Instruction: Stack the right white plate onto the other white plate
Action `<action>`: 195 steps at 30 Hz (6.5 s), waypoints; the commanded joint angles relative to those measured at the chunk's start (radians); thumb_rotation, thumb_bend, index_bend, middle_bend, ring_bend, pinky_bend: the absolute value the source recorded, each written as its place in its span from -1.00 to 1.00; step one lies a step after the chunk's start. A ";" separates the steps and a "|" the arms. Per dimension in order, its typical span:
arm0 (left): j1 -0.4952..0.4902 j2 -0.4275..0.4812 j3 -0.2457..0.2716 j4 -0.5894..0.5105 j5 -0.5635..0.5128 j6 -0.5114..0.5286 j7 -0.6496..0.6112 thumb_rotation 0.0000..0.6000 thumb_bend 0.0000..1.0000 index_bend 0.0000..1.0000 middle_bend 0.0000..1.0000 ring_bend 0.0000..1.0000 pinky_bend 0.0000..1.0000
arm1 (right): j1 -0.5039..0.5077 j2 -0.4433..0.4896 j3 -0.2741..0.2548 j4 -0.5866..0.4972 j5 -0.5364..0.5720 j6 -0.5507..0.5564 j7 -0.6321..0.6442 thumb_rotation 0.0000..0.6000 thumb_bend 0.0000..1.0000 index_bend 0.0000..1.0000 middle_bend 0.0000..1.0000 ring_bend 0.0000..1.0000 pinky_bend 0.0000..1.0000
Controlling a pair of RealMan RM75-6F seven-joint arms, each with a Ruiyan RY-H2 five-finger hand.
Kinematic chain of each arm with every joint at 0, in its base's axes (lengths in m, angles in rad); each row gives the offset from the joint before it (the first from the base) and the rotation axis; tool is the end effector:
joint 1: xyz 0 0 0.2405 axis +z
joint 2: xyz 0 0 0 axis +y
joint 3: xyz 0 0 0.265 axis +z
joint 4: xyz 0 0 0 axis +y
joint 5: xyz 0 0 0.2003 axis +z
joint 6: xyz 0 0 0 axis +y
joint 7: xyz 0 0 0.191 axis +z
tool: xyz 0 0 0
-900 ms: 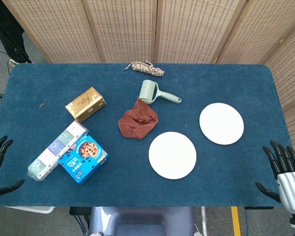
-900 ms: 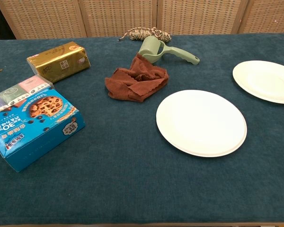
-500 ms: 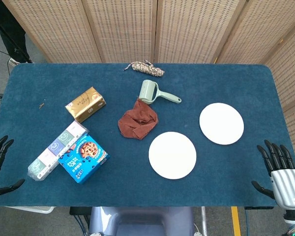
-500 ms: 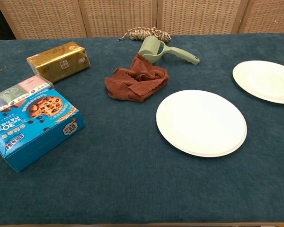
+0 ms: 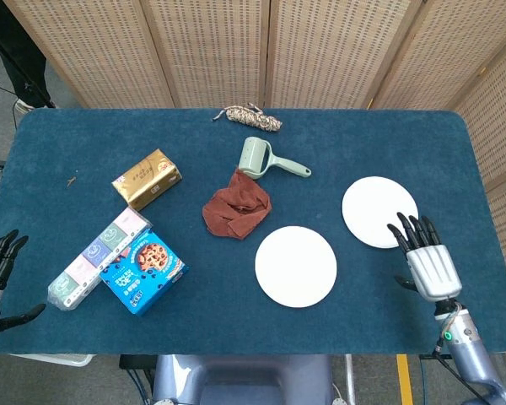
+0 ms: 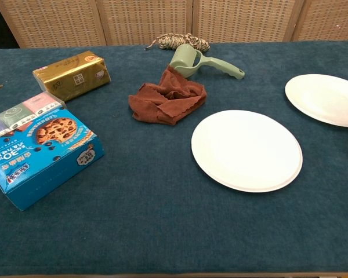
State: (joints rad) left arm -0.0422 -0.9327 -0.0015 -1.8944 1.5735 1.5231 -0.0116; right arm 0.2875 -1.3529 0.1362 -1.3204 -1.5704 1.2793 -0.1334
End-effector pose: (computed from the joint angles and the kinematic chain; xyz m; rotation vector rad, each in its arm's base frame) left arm -0.2687 0.2026 0.1993 -1.3939 -0.9916 -0.9887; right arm -0.2921 -0.3104 0.0966 1.6396 -0.6763 0.8509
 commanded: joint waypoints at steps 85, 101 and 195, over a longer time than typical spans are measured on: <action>-0.010 0.025 -0.011 0.002 -0.032 -0.022 -0.067 1.00 -1.00 -1.00 -1.00 -1.00 -1.00 | 0.214 -0.475 -0.014 0.876 0.058 0.094 0.278 1.00 0.29 0.34 -0.76 -1.00 -0.91; -0.007 0.022 -0.003 -0.004 -0.010 -0.015 -0.058 1.00 -1.00 -1.00 -1.00 -1.00 -1.00 | 0.148 -0.374 -0.055 0.707 -0.032 0.389 0.441 1.00 0.29 0.35 -0.74 -1.00 -0.90; -0.016 0.023 0.007 -0.011 -0.004 -0.037 -0.051 1.00 -1.00 -1.00 -1.00 -1.00 -1.00 | 0.283 0.099 -0.312 -0.094 -0.360 -0.018 0.180 1.00 0.66 -0.17 -0.57 -0.84 -0.74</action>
State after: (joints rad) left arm -0.0583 -0.9091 0.0058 -1.9049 1.5693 1.4867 -0.0626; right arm 0.5662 -1.2544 -0.1706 -1.4278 -1.9207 1.2554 0.0349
